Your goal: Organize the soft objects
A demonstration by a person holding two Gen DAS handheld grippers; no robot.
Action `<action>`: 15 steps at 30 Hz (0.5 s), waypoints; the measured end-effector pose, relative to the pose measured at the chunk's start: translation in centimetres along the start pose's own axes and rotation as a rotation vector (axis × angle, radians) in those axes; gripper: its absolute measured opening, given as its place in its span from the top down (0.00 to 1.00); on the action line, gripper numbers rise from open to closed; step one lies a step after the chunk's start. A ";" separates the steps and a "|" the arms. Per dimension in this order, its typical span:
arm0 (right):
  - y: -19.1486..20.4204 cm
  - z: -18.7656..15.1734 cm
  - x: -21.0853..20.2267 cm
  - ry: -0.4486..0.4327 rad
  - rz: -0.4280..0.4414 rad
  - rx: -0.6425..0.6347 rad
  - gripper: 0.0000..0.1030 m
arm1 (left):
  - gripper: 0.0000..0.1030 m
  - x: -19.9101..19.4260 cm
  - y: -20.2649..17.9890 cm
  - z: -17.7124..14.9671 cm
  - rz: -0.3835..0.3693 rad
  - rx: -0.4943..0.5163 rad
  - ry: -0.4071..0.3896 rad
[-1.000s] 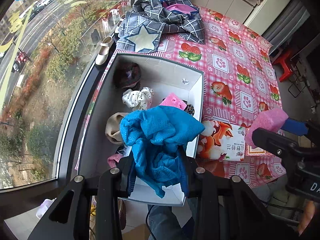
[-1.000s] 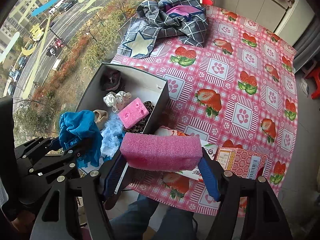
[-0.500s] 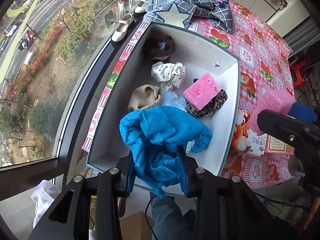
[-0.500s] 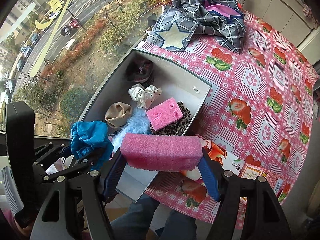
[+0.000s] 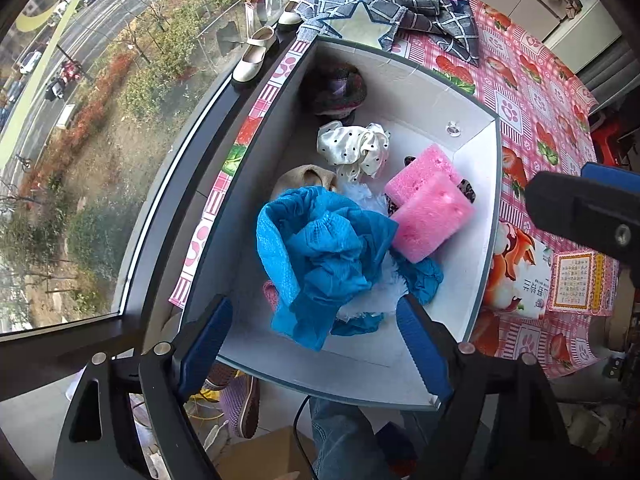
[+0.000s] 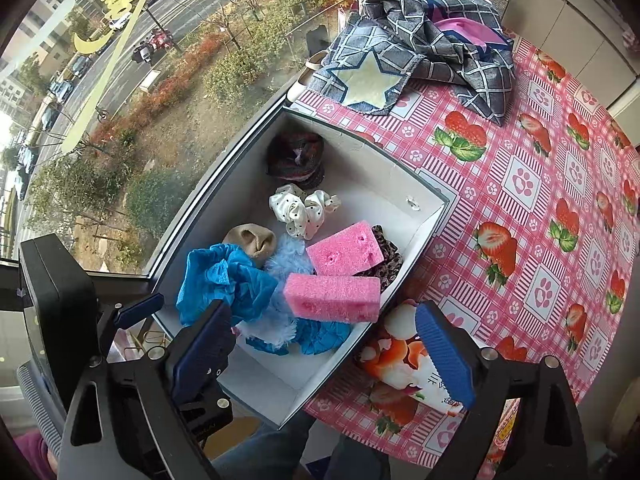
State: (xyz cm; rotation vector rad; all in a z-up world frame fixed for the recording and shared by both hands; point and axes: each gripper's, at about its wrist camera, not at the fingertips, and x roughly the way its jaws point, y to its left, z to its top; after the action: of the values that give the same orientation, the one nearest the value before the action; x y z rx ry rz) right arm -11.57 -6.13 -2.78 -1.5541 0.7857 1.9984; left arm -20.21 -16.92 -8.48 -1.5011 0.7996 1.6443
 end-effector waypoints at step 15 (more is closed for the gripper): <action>-0.9 -1.7 0.6 0.057 0.007 0.049 0.00 | 0.14 -0.7 0.3 0.2 0.051 0.001 -0.028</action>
State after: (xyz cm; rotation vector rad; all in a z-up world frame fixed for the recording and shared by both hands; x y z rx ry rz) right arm -9.92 -6.60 -3.83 -1.5883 0.8569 1.9334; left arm -20.59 -17.02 -7.78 -1.4650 0.8295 1.6985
